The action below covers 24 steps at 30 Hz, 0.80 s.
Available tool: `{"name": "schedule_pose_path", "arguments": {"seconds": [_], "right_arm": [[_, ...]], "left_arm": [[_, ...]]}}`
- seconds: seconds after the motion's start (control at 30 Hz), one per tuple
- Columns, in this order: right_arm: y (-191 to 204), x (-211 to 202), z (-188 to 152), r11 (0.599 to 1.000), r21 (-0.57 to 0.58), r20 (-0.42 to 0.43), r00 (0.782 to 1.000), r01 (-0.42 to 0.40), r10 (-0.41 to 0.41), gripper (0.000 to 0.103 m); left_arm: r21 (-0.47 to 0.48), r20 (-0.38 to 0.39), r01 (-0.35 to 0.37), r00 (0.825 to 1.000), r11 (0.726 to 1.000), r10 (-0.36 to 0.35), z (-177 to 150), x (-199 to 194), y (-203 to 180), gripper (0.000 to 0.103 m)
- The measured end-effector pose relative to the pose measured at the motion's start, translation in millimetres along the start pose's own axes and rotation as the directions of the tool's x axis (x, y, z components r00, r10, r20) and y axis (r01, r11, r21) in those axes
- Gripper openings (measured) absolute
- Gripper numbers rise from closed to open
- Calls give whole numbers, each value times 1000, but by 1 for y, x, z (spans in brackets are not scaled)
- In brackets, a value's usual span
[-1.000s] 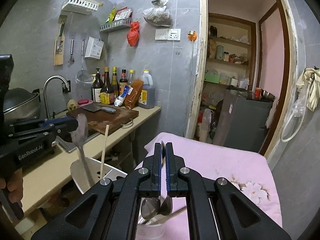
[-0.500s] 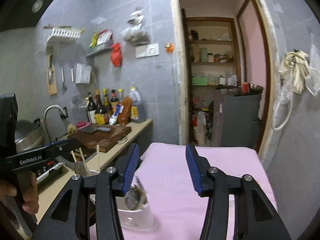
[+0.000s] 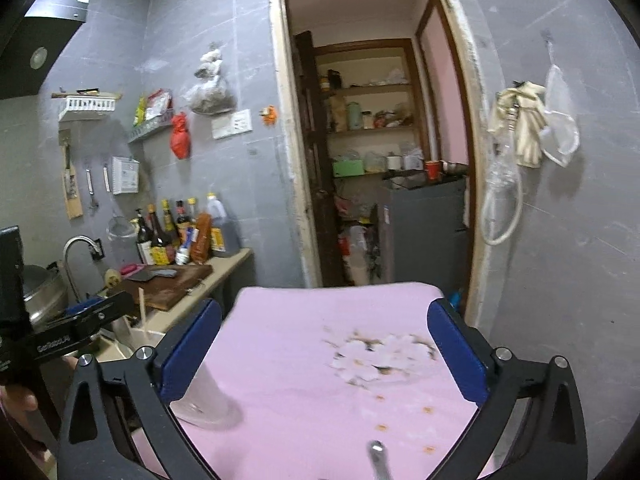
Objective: Organize utensils
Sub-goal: 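Move the left tool to the metal tongs while the right tool reaches the steel knife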
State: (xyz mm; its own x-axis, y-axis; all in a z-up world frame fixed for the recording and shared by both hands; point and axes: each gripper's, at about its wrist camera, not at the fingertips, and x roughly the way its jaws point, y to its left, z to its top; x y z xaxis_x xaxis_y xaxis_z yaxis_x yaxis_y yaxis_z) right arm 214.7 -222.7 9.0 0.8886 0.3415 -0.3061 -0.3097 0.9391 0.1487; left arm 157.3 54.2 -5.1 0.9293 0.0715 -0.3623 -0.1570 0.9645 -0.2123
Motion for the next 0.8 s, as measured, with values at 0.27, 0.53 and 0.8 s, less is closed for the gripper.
{"name": "schedule_pose_path", "arguments": {"seconds": [0.27, 0.53, 0.8], "right_arm": [[-53, -3, -28, 999, 5, -71, 997, 32, -32, 102], [-101, 14, -75, 999, 34, -170, 985, 33, -26, 102], [-128, 42, -131, 998, 64, -311, 950, -7, 26, 102]], "left_arm": [[16, -46, -20, 999, 1000, 20, -36, 1, -44, 102], [1, -148, -48, 988, 999, 48, -82, 22, -67, 102], [12, -297, -16, 955, 1000, 19, -122, 46, -84, 102]]}}
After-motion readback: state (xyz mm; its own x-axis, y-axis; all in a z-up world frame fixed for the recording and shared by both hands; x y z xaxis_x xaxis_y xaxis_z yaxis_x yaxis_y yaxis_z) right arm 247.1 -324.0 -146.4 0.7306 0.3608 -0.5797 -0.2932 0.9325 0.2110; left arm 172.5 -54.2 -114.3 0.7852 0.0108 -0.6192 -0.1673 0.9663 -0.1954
